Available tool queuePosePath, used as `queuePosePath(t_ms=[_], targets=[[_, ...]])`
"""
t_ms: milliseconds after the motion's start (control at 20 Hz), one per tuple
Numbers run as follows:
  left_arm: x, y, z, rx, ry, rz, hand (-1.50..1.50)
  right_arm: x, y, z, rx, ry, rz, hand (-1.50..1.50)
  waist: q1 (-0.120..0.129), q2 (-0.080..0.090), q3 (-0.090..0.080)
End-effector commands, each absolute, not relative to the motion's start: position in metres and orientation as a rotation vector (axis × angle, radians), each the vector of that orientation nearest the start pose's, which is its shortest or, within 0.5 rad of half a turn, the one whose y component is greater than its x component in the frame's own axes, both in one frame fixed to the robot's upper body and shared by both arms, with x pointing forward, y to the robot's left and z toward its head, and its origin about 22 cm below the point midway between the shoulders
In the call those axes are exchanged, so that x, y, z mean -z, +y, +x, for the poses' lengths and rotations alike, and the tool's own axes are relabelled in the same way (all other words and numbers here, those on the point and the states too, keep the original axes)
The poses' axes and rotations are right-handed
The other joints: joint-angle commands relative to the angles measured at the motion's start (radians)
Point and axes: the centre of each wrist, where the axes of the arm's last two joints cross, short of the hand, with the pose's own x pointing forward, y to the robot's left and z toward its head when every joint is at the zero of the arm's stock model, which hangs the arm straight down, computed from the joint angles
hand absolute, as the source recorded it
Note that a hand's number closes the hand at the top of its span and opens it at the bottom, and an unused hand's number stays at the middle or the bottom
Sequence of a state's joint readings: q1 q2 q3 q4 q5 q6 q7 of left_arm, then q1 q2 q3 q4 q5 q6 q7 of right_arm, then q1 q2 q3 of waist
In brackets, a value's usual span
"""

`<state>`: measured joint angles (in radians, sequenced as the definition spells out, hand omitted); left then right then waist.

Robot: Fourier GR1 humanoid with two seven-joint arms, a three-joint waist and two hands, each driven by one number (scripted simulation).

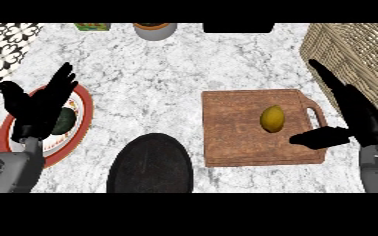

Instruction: Pick the lemon from the cutting board and place it in the basket

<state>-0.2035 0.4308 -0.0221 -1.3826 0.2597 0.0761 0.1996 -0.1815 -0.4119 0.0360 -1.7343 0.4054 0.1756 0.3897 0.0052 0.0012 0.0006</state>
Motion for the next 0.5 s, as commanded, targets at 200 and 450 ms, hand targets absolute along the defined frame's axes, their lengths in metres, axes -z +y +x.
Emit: queuePosePath(t_ms=[200,450], targets=[[-0.037,0.315,0.298,0.078,-1.376,0.197,0.0,-0.046,-0.255,0.317,-0.701,-1.331,-0.635,-1.5,0.004,0.002,0.0],[-0.02,0.325,0.301,0.084,-1.384,0.178,0.0,-0.028,-0.279,0.302,-0.764,-1.253,-0.594,-1.5,-0.006,0.001,-0.001]])
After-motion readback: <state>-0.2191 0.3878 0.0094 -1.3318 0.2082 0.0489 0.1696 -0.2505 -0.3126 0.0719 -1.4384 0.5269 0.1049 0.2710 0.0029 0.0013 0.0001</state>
